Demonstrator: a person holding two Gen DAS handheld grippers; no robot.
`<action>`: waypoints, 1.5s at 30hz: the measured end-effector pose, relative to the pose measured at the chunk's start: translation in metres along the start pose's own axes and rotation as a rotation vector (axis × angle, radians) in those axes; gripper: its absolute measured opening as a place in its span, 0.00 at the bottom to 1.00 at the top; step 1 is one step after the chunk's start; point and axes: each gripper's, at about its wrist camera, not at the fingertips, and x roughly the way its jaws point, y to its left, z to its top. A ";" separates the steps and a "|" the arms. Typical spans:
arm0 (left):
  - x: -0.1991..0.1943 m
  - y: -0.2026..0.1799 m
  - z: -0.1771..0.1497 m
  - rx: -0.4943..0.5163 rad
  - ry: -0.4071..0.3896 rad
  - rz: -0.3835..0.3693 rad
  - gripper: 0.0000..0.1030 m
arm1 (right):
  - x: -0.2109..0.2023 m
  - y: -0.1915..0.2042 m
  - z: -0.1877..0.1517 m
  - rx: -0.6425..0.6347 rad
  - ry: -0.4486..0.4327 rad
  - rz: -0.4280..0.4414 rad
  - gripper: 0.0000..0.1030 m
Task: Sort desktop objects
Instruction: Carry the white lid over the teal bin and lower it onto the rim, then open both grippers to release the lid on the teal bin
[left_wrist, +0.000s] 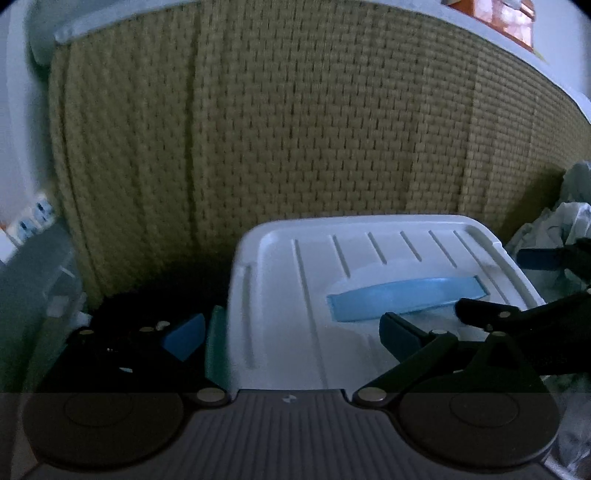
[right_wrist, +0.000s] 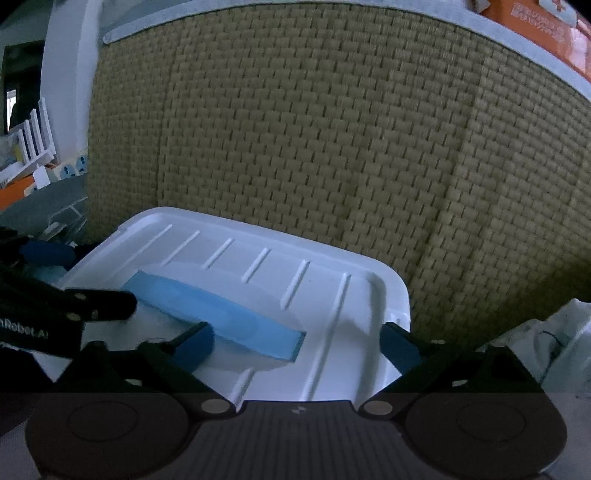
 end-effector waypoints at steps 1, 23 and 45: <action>-0.007 0.001 0.000 0.000 -0.012 0.003 1.00 | -0.005 0.001 -0.002 -0.001 -0.009 -0.007 0.94; -0.152 -0.051 -0.082 -0.058 -0.068 -0.020 1.00 | -0.149 0.010 -0.098 0.181 -0.145 -0.033 0.93; -0.198 -0.092 -0.222 -0.037 -0.094 0.066 1.00 | -0.220 0.068 -0.231 0.193 -0.143 -0.074 0.87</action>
